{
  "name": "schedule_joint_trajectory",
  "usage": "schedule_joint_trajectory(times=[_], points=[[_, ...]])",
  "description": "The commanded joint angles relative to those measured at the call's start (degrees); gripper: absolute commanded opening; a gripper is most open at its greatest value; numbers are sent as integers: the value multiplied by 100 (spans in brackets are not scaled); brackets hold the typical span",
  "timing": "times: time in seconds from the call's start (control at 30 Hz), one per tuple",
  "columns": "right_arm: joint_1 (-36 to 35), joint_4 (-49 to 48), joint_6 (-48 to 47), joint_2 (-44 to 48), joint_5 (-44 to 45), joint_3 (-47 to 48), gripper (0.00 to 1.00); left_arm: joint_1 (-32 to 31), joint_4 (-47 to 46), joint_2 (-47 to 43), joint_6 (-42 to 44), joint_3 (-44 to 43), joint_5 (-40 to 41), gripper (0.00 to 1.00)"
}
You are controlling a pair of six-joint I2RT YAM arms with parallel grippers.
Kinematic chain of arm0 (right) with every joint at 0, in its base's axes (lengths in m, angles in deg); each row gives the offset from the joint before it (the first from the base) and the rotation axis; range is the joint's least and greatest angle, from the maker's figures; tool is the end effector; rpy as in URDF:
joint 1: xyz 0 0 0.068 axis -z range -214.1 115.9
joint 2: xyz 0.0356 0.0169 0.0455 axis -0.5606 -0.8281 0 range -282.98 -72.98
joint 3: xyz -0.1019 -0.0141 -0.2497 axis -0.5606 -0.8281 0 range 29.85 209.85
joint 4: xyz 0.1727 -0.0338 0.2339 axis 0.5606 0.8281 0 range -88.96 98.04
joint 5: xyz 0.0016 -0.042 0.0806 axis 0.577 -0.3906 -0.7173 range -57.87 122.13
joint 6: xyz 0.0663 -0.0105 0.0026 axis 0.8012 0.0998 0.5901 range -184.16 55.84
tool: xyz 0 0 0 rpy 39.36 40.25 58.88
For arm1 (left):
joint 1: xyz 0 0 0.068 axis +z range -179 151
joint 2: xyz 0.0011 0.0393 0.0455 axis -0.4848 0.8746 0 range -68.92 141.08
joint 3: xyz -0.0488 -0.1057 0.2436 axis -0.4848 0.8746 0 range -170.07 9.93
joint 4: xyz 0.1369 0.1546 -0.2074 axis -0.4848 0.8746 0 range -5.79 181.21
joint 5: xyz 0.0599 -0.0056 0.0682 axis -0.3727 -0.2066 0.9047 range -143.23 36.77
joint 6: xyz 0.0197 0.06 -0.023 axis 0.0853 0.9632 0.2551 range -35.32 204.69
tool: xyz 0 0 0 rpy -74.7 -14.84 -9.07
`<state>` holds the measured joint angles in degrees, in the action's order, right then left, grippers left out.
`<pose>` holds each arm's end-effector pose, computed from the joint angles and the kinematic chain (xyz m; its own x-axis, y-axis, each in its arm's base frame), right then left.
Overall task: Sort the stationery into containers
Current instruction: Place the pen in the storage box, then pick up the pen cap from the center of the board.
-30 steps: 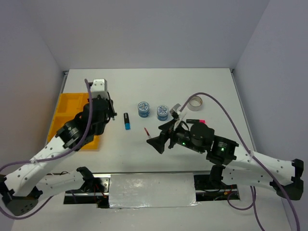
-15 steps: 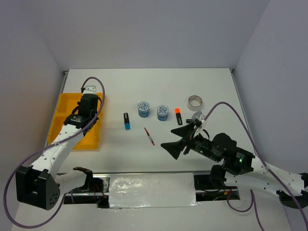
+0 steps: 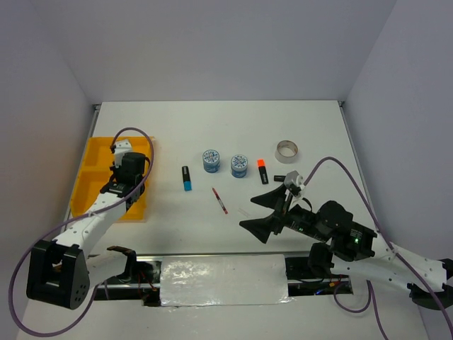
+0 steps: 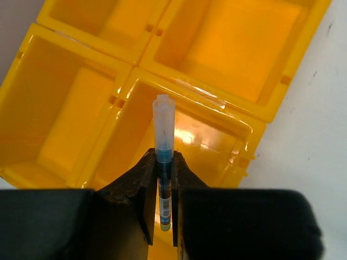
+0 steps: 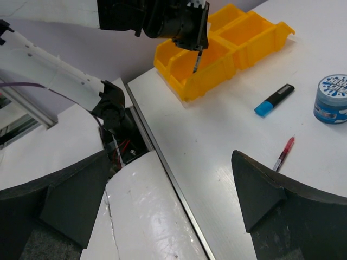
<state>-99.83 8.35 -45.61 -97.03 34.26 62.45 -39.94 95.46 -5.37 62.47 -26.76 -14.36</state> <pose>0.0738 0.1589 0.3234 -0.2766 0.1601 -0.9476 -0.8520 0.4152 0.3188 0.2714 -0.0183 0.2037 -0.4335 -0.2161 -0.8749 -0.5412 0.8387 0.0610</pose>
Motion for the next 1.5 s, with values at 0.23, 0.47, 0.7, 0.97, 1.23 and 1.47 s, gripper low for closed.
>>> schedule_joint_trajectory(times=[0.23, 0.47, 0.7, 0.97, 1.23, 1.47], points=[[-10, -239, -281, 314, -187, -52, 100, 30, -333, -264, -1004, 548, 420, 4], [-10, -309, -272, 243, -187, -70, 100, 39, -184, -71, -1189, 549, 455, 21], [-1, -353, -264, 129, -187, -34, 100, 83, 35, 140, -1302, 426, 542, 41], [-10, -362, -246, 76, -178, -17, 100, 127, 509, -26, -1645, 111, 587, 55], [8, -178, 52, -564, 287, -8, 100, 127, 2300, -861, -2190, -1655, -115, 99], [201, 156, 299, -2268, 692, 317, 100, 127, 2962, -1020, -1770, -2809, -2794, 99]])
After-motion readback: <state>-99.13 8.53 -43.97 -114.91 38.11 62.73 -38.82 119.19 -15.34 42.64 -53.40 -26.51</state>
